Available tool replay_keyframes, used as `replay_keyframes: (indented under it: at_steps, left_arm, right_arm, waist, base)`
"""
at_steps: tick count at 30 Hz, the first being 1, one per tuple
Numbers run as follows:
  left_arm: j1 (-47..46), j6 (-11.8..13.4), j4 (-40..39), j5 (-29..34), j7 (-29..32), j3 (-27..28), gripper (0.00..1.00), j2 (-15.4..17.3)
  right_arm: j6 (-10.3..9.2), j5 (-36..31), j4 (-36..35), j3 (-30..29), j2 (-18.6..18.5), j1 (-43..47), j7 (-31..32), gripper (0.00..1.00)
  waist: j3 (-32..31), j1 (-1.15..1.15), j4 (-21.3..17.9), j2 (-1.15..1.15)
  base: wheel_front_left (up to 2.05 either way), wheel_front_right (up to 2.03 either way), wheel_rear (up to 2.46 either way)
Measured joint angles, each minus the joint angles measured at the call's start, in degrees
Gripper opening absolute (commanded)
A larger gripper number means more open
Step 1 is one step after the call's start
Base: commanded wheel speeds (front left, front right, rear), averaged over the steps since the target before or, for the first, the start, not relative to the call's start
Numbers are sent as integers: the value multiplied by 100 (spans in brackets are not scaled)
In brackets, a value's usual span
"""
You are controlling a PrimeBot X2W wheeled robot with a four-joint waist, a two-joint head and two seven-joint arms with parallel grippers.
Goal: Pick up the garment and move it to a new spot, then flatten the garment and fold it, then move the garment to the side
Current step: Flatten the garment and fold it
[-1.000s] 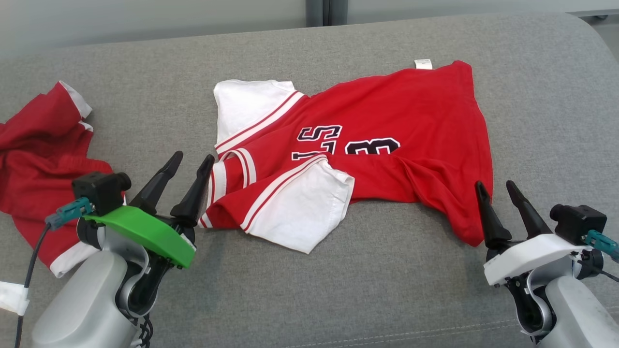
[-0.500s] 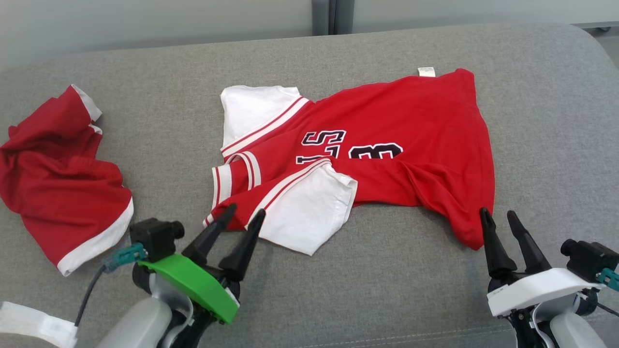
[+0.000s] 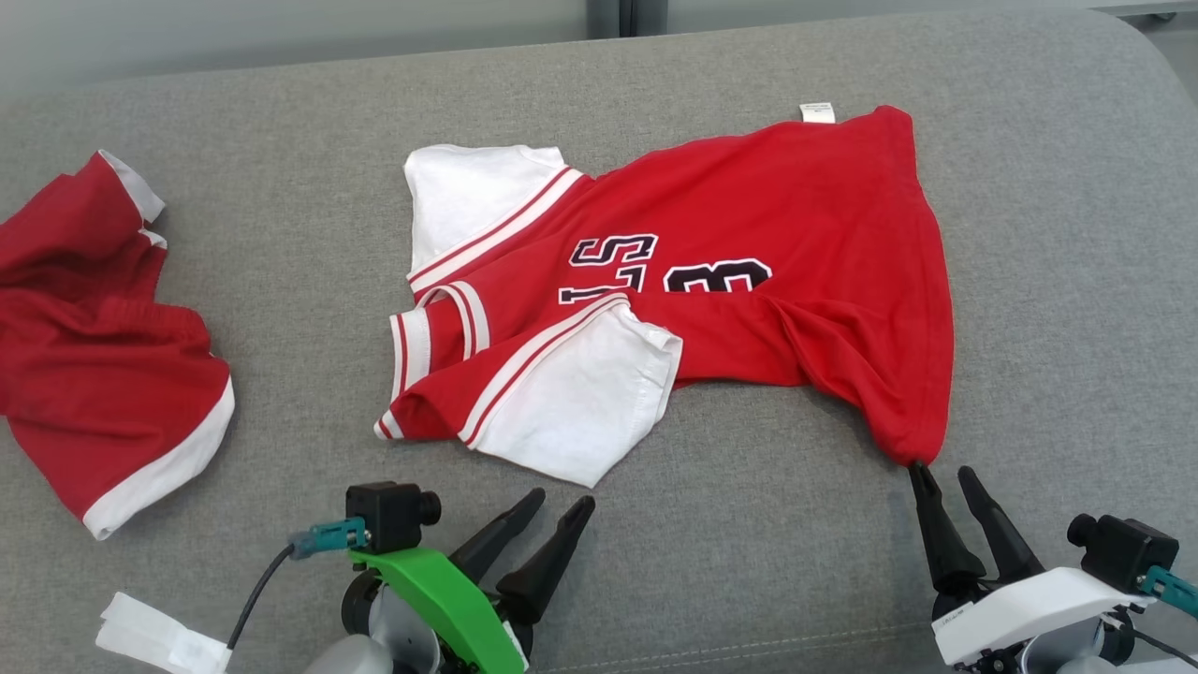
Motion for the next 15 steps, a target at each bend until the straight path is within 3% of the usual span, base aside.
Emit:
replay_keyframes:
  at_steps: [15]
  left_arm:
    - [-3,298,154,-292,621,-88,100,-142]
  right_arm:
    - [2,441,48,74,198,-60,148,100]
  waist:
    - [117,0,-43,0]
  base:
    - [0,0,0]
